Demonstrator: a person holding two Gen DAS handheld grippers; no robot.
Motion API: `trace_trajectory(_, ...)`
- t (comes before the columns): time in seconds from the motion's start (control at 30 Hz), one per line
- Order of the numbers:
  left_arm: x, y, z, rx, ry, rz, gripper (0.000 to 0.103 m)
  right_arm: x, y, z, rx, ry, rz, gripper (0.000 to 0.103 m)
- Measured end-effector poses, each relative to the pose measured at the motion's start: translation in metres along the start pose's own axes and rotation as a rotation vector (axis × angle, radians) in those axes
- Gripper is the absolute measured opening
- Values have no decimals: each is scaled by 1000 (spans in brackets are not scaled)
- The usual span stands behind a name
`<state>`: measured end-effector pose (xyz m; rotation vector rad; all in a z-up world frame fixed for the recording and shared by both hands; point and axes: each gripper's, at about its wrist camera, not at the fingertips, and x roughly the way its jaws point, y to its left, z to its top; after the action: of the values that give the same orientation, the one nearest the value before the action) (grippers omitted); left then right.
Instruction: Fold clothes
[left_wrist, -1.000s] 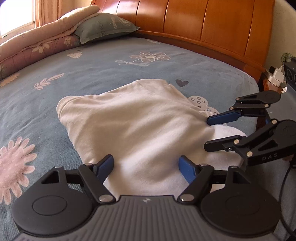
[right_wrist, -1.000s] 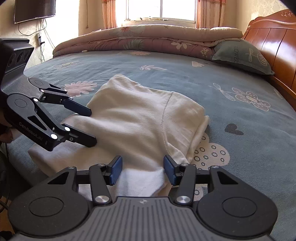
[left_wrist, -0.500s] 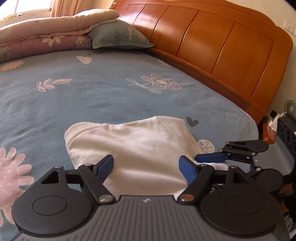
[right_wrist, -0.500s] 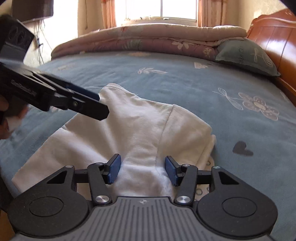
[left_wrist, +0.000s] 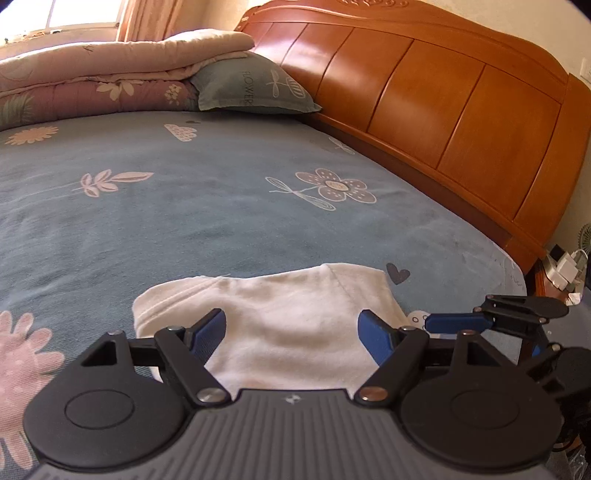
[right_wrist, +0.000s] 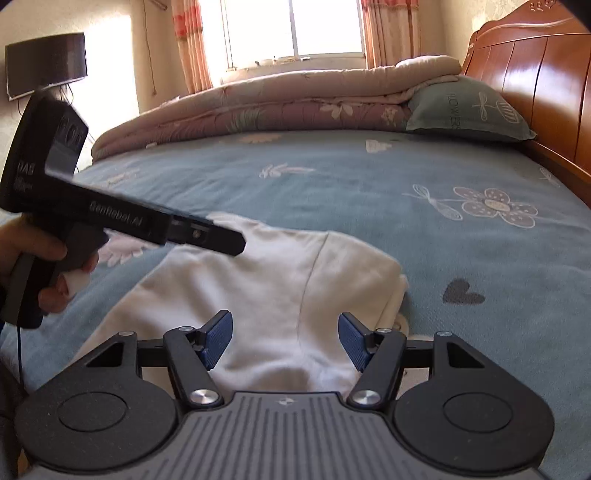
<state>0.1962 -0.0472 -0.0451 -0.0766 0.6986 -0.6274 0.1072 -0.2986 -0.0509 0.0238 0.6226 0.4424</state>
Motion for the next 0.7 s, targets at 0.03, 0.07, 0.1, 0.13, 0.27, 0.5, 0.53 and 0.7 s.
trace_trajectory(0.03, -4, 2, -1, -16, -8, -1, 78, 3, -7, 6, 32, -4, 4, 69)
trace_trajectory(0.07, -8, 4, -2, -32, -16, -3, 78, 5, -16, 11, 74, -5, 17, 66)
trace_trajectory(0.1, -12, 6, -2, -48, -23, -5, 78, 9, -26, 14, 128, -3, 40, 64)
trace_trajectory(0.13, -14, 8, -4, -63, -24, -8, 78, 11, -36, 15, 184, 0, 64, 56)
trace_trajectory(0.27, -11, 13, -14, -101, -3, -30, 78, 18, -71, 5, 379, 16, 118, 35)
trace_trajectory(0.5, -3, 11, -23, -93, 13, -35, 78, 32, -95, -21, 534, 45, 120, 35)
trace_trajectory(0.53, -2, 11, -23, -93, 15, -36, 78, 33, -95, -21, 532, 46, 122, 35)
trace_trajectory(0.7, -1, 10, -25, -94, 18, -34, 78, 36, -91, -19, 505, 42, 134, 21)
